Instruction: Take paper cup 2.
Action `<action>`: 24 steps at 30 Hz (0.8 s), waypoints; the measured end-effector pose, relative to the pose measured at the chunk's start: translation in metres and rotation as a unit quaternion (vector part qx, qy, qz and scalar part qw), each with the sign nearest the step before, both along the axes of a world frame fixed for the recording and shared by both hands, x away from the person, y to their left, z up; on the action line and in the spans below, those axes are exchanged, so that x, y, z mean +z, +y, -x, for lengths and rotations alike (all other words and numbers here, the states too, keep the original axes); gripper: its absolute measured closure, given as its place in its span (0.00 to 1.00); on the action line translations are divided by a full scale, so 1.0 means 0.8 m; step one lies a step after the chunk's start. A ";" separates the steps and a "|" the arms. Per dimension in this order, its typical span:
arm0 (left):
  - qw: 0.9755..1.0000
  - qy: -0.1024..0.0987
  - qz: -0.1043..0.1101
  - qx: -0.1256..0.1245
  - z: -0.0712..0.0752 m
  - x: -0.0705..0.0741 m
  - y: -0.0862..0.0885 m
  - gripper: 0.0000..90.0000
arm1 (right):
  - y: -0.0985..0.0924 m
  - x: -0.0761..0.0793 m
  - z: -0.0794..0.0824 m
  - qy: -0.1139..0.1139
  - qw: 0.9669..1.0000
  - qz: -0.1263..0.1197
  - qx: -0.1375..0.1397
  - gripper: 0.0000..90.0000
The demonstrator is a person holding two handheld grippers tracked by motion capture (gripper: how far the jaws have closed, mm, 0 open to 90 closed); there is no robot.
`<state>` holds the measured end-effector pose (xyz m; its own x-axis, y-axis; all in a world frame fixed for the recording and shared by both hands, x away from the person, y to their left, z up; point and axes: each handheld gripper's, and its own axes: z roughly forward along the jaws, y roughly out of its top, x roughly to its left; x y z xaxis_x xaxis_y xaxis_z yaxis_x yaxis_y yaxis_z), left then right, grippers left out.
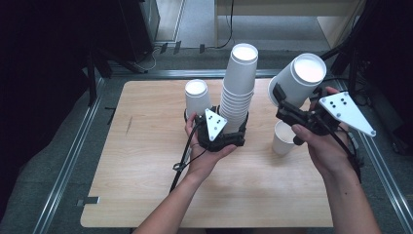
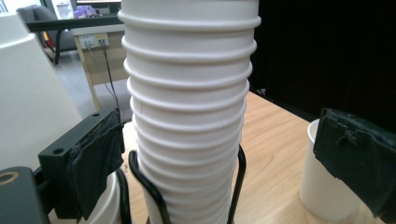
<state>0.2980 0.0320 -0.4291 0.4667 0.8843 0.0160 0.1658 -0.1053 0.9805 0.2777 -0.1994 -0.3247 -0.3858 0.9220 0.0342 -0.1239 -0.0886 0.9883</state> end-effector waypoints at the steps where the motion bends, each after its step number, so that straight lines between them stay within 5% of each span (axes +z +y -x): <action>1: 1.000 0.001 0.001 0.000 0.002 0.000 0.002 0.02 | 0.000 -0.004 0.002 -0.002 1.000 0.003 -0.001 0.17; 24: 0.999 0.021 0.017 -0.018 0.071 -0.009 0.037 0.02 | 0.022 -0.102 0.052 0.030 0.996 0.070 0.036 0.17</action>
<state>0.2413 0.0615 -0.4362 0.4982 0.8664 -0.0340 0.2036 -0.0788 0.9759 0.2363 -0.1822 -0.4067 -0.4530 0.8889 -0.0685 -0.0624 0.0450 0.9970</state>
